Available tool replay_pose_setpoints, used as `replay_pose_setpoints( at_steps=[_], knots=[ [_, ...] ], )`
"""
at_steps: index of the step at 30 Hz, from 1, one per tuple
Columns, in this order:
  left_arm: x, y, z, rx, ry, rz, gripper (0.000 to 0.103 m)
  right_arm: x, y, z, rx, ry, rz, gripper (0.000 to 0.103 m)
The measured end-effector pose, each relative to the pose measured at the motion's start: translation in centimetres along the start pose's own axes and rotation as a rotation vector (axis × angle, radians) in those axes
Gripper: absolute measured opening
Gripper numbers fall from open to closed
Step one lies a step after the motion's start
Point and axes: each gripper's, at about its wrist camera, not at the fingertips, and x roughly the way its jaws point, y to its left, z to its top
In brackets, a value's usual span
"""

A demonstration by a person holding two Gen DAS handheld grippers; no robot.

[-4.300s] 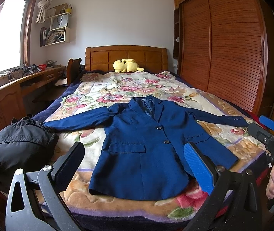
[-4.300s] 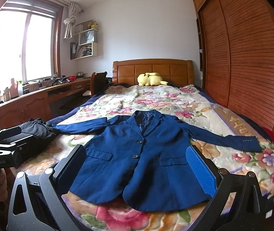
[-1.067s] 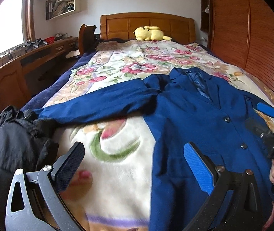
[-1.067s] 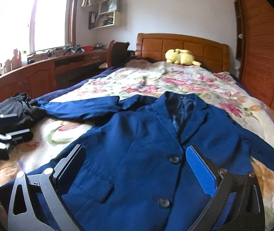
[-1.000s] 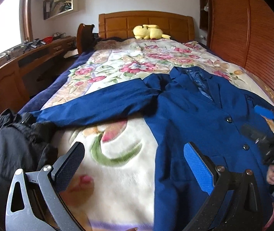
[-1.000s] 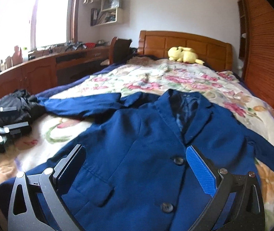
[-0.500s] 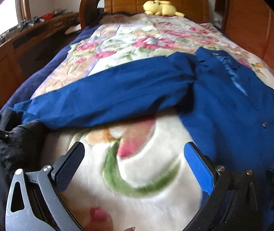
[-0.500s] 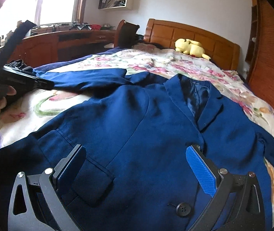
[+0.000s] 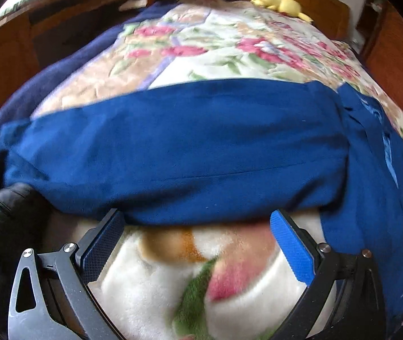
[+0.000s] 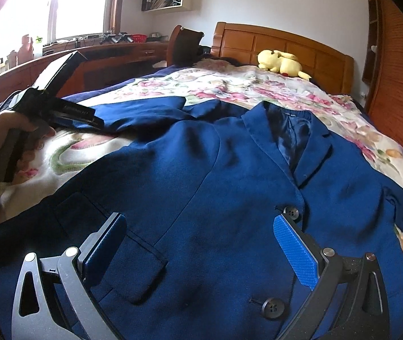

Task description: Fold large clothes

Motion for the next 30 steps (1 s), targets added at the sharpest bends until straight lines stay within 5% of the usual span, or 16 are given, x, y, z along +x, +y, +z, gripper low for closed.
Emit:
replay_pose_setpoints(
  at_steps=[9, 12, 16, 18, 23, 26, 30],
  knots=[
    [1.4, 2.3, 0.8, -0.121, 0.040, -0.075, 0.103, 0.1, -0.2, 0.1, 0.000, 0.000, 0.001, 0.103],
    [1.3, 3.1, 1.5, -0.169, 0.027, -0.089, 0.092, 0.2, -0.1, 0.1, 0.000, 0.001, 0.001, 0.103],
    [1.5, 3.7, 2.0, -0.184, 0.030, -0.040, 0.058, 0.2, -0.1, 0.2, 0.000, 0.003, 0.004, 0.103],
    [1.8, 3.9, 2.2, -0.174, 0.034, -0.041, 0.053, 0.2, -0.1, 0.2, 0.001, 0.002, 0.004, 0.103],
    [1.4, 3.5, 2.5, -0.143, 0.027, -0.038, 0.017, 0.2, -0.1, 0.1, 0.000, 0.002, 0.004, 0.103],
    [0.5, 2.3, 2.9, -0.089, 0.015, -0.026, 0.007, 0.2, -0.1, 0.1, -0.001, 0.001, 0.003, 0.103],
    [-2.6, 0.1, 3.7, -0.035, -0.053, -0.024, 0.006, 0.3, 0.0, 0.1, -0.003, 0.002, 0.003, 0.103]
  ],
)
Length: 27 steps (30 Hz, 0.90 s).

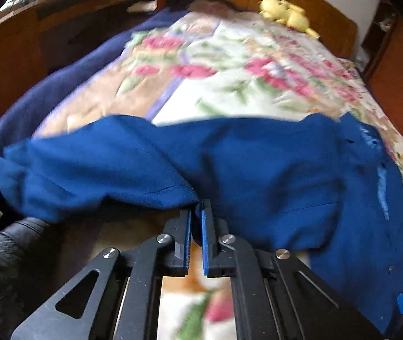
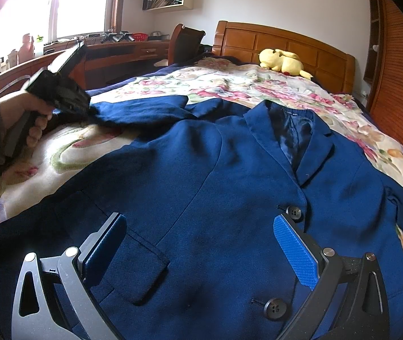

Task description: Fold large clothes

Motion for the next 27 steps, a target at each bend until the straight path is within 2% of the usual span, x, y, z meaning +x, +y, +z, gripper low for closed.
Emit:
replay_pose_setpoints(
  at_steps=[5, 11, 14, 16, 19, 22, 27],
  knots=[
    [-4.8, -6.0, 0.6, 0.128, -0.062, -0.046, 0.006, -0.2, 0.0, 0.0, 0.001, -0.004, 0.003, 0.103],
    [-9.3, -12.9, -1.6, 0.233, -0.058, -0.145, 0.006, -1.7, -1.9, 0.3, 0.023, 0.018, 0.055, 0.103],
    [-10.3, -15.0, -2.9, 0.277, -0.032, -0.150, 0.006, -2.6, -3.1, 0.5, 0.022, 0.015, 0.041, 0.103],
    [-10.5, -15.9, -4.0, 0.306, -0.016, -0.157, 0.010, -3.0, -3.8, 0.7, 0.034, 0.006, 0.035, 0.103],
    [-11.1, -16.3, -5.7, 0.349, -0.007, -0.161, 0.030, -3.3, -4.3, 0.9, 0.060, 0.001, 0.046, 0.103],
    [-12.1, -16.0, -7.3, 0.370, -0.010, -0.161, 0.031, -3.2, -4.5, 0.9, 0.069, 0.000, 0.048, 0.103],
    [-12.5, -13.9, -8.5, 0.388, -0.026, -0.114, 0.031, -2.4, -3.6, 0.7, 0.050, 0.017, 0.058, 0.103]
  ],
)
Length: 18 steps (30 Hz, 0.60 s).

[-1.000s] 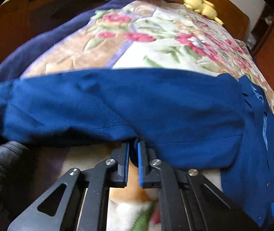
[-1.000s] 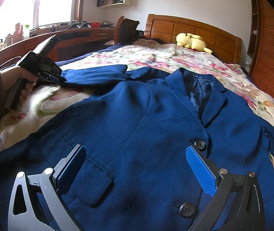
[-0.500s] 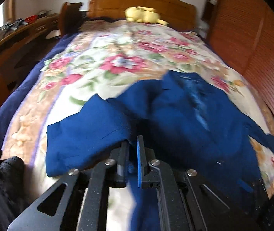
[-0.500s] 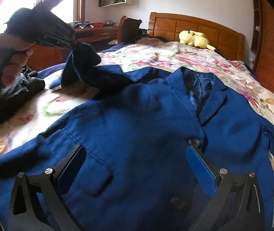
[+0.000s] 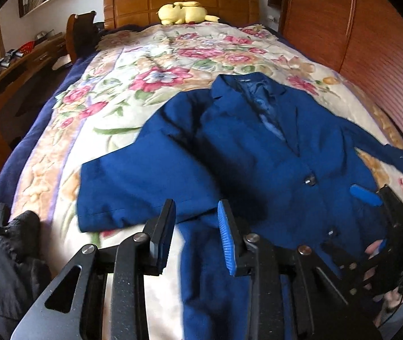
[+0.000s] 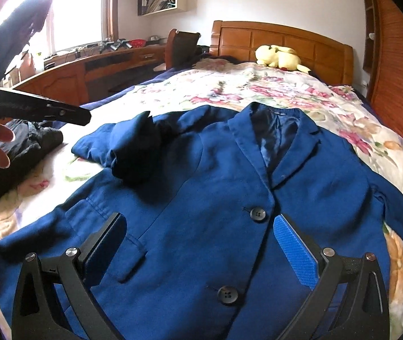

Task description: Fold large clothes

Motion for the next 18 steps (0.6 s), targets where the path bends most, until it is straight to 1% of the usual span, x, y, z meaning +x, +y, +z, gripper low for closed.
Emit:
replay_pose_setpoints(
  at_steps=[2, 5, 11, 14, 18],
  knots=[
    [0.5, 1.7, -0.4, -0.029, 0.007, 0.012, 0.032, 0.3, 0.4, -0.1, -0.012, 0.011, 0.007, 0.103],
    [2.2, 4.6, -1.1, -0.053, 0.032, 0.079, 0.032, 0.9, 0.6, 0.0, -0.024, 0.024, 0.014, 0.103],
    [6.5, 10.9, -2.4, -0.152, 0.116, 0.135, 0.032, 2.6, 0.7, -0.3, -0.024, 0.059, 0.032, 0.103],
    [8.4, 13.0, -2.9, -0.179, 0.143, 0.170, 0.032, 3.5, 0.8, -0.4, -0.025, 0.087, 0.041, 0.103],
    [10.4, 14.3, -3.7, -0.209, 0.166, 0.178, 0.033, 3.9, 0.8, -0.3, -0.027, 0.092, 0.047, 0.103]
  ],
)
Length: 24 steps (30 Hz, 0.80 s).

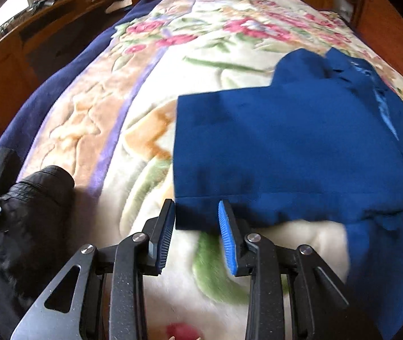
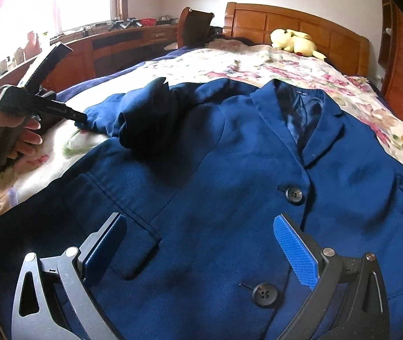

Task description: Fold large clothes

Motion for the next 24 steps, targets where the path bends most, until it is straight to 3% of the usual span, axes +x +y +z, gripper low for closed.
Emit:
replay_pose_setpoints(
  at_steps=[12, 14, 24],
  knots=[
    [2.8, -0.3, 1.1, 0.013, 0.013, 0.068, 0.034, 0.5, 0.6, -0.1, -0.018, 0.011, -0.002, 0.103],
    [2.8, -0.3, 1.0, 0.016, 0.007, 0.113, 0.049, 0.4, 0.7, -0.1, -0.020, 0.010, -0.003, 0.103],
    [2.6, 0.2, 0.5, 0.017, -0.010, 0.109, 0.053, 0.3, 0.8, -0.2, -0.024, 0.008, -0.003, 0.103]
  ],
)
